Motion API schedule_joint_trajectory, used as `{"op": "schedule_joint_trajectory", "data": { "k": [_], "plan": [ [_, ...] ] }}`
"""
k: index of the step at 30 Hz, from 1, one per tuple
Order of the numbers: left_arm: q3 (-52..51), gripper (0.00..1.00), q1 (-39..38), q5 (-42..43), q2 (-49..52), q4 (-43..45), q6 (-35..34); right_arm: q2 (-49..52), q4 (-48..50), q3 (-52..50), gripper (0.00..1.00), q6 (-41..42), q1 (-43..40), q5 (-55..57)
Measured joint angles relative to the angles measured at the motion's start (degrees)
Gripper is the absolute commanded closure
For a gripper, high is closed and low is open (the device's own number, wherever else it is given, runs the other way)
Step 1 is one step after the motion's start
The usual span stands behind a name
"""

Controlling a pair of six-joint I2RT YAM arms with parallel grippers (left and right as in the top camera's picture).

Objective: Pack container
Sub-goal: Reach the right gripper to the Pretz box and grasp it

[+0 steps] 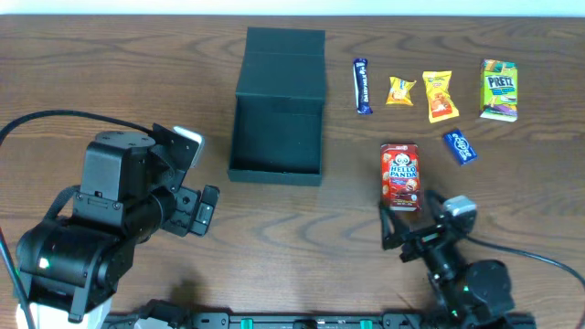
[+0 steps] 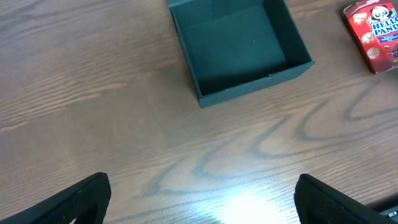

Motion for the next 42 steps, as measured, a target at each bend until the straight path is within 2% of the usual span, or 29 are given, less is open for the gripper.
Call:
{"op": "schedule_joint_trajectory", "data": {
  "k": [4,24,42],
  "plan": [
    [0.0,0.05,0.0,0.0,0.0,0.0,0.0,8.8,-2.4,8.2,0.01,-1.8,-6.4,0.2],
    [0.0,0.05,0.0,0.0,0.1,0.0,0.0,69.1,-14.6,48.6,0.01,-14.8,-31.3,0.6],
    [-0.1,0.05,0.0,0.0,0.1,0.0,0.0,102.6,-16.5,71.5,0.01,-24.2,-41.4,0.2]
  ]
}}
